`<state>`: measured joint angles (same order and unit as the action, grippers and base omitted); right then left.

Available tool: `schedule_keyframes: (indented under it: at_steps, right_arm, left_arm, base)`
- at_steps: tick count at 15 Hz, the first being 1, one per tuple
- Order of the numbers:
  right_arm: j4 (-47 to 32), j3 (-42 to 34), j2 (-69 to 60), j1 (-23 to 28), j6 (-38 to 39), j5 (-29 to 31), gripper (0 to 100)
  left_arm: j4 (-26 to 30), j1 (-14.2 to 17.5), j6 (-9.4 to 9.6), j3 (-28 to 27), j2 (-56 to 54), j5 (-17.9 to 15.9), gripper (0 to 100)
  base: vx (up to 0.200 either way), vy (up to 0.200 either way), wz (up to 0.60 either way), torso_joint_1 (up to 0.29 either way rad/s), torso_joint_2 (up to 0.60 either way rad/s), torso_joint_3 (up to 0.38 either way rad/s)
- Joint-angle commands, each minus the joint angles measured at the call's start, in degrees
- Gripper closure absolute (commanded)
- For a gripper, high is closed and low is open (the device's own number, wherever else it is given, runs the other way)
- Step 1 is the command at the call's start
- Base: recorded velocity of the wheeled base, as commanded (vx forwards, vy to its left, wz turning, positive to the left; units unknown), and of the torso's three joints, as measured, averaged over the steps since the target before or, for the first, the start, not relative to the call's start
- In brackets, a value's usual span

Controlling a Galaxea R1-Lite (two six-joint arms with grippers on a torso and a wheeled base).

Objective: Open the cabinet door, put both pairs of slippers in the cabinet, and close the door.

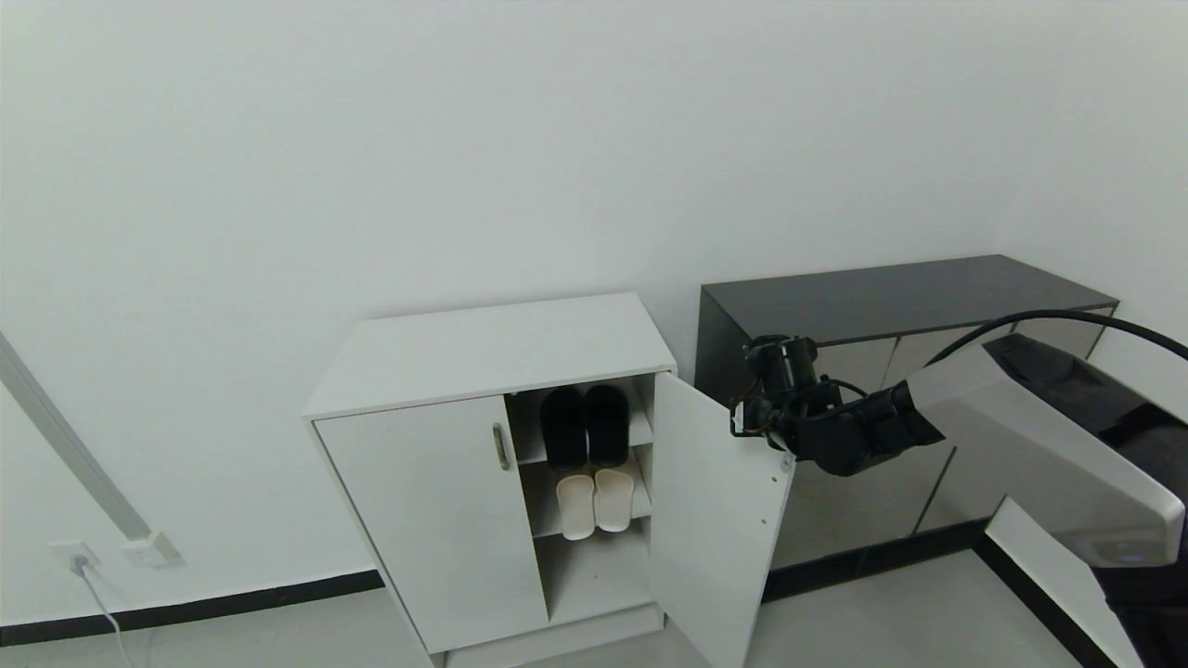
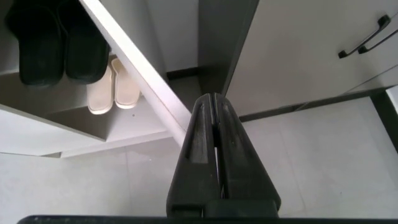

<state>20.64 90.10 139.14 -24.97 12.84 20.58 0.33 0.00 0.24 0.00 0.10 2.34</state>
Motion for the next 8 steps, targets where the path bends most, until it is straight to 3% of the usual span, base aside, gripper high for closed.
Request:
schedule_keyframes:
  at_steps: [1,8]
  right_arm:
    - [1.2,-0.2,1.2,0.1,-0.2,0.0,100]
    - [1.2,-0.9,1.3,0.2,-0.2,0.0,100]
  left_arm:
    - [0.0,0.0,0.02,0.0,0.0,0.0,100]
    - [0.0,0.0,0.02,0.0,0.0,0.0,100]
  base:
    - [0.0,0.0,0.0,0.0,0.0,0.0]
    - [0.0,0.0,0.0,0.0,0.0,0.0]
